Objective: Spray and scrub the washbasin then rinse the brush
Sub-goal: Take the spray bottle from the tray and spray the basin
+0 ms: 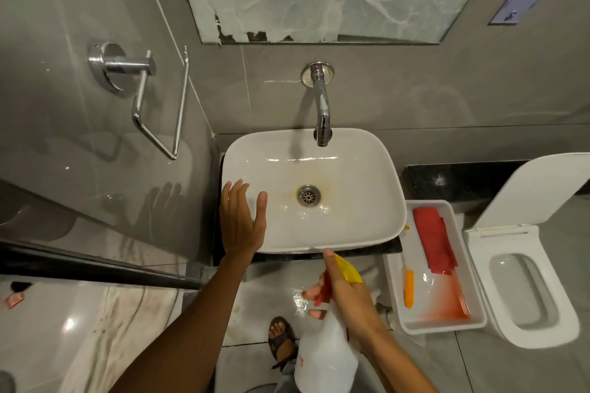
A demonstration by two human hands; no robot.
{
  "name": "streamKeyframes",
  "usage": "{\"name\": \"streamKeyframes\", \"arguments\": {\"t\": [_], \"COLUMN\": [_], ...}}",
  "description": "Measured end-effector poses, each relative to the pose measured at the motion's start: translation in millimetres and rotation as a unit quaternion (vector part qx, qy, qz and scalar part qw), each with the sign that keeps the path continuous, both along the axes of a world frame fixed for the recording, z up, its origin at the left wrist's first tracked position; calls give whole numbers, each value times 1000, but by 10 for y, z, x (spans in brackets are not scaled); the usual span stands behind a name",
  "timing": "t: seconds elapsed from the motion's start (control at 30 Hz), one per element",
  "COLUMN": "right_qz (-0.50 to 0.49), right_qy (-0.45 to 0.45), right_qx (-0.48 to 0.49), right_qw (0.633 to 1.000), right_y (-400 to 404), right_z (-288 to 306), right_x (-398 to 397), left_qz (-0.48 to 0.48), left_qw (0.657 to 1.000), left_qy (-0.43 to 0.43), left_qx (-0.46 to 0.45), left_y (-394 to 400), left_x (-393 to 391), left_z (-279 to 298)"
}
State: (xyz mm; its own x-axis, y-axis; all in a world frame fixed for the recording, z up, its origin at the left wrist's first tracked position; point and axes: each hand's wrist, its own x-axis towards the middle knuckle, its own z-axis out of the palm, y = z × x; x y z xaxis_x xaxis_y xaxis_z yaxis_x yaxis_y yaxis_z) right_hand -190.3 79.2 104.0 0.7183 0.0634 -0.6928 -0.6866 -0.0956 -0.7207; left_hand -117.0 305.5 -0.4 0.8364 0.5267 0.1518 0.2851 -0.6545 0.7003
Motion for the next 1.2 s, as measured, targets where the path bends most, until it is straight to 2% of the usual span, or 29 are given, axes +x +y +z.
{"name": "streamKeyframes", "arguments": {"t": [0.23, 0.33, 0.53, 0.73, 0.97, 1.07, 1.2], "right_qz": [-8, -32, -93, -129, -104, -88, -53], "right_qy": [2, -26, -46, -68, -36, -6, -11], "right_qx": [12, 9, 16, -35, -28, 0, 10], "right_qw": [1000, 999, 994, 989, 994, 996, 999], "right_y": [270, 258, -2, -382, -640, -586, -408], "right_z": [97, 126, 145, 121, 68, 59, -18], "right_x": [187, 326, 612, 695, 424, 299, 167], "left_qz": [11, 11, 8, 10, 8, 7, 6], "left_qw": [1000, 1000, 999, 999, 999, 999, 999], "left_qy": [14, 17, 33, 31, 25, 22, 21], "left_qx": [-19, -11, -9, -15, -21, -27, -24], "left_y": [12, 19, 28, 13, 6, -1, -10], "left_x": [3, 9, 10, 8, -7, -15, -25], "left_z": [9, 5, 11, 15, 45, 68, 101]}}
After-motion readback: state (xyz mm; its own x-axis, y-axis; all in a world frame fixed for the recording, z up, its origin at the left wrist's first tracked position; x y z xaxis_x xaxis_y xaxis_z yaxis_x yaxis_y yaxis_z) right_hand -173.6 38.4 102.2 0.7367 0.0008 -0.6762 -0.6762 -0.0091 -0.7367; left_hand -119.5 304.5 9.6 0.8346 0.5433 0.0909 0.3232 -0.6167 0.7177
